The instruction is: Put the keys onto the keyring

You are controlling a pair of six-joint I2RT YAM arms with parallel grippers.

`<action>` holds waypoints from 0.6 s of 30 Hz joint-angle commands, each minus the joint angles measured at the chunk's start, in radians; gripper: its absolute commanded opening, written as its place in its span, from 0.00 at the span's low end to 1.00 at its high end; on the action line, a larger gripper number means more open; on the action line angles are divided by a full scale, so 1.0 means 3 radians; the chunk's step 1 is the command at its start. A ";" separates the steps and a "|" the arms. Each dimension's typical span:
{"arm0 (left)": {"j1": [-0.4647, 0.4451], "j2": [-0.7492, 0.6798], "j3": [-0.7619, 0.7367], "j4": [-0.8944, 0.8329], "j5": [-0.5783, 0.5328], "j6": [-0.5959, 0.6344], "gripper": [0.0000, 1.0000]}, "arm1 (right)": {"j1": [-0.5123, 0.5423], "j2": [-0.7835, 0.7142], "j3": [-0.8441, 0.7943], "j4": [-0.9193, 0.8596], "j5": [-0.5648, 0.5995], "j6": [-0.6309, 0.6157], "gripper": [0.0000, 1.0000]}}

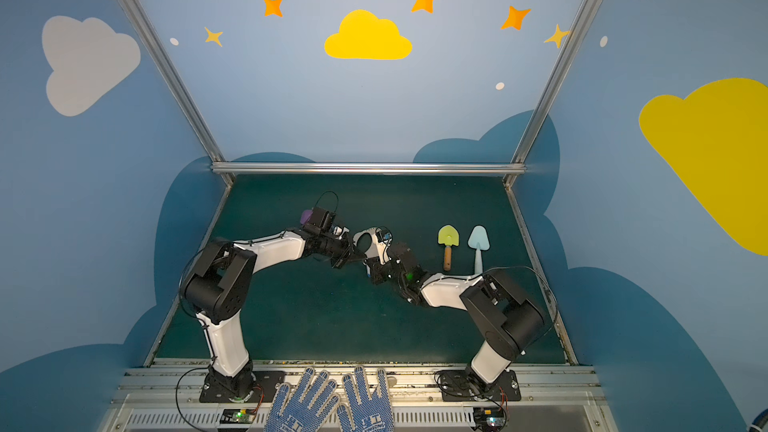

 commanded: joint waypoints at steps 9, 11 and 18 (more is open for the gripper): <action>0.0006 0.0028 0.0001 0.0046 0.0109 -0.0010 0.04 | 0.0001 -0.0015 0.0055 -0.0090 0.0155 -0.0026 0.00; 0.0006 0.0029 0.0000 0.0040 0.0109 -0.0010 0.04 | -0.0004 -0.0022 0.0045 -0.0087 0.0161 -0.0018 0.00; 0.0007 0.0024 0.0005 0.0019 0.0088 -0.0008 0.04 | -0.0038 -0.0056 0.0019 -0.0087 0.0131 0.0011 0.00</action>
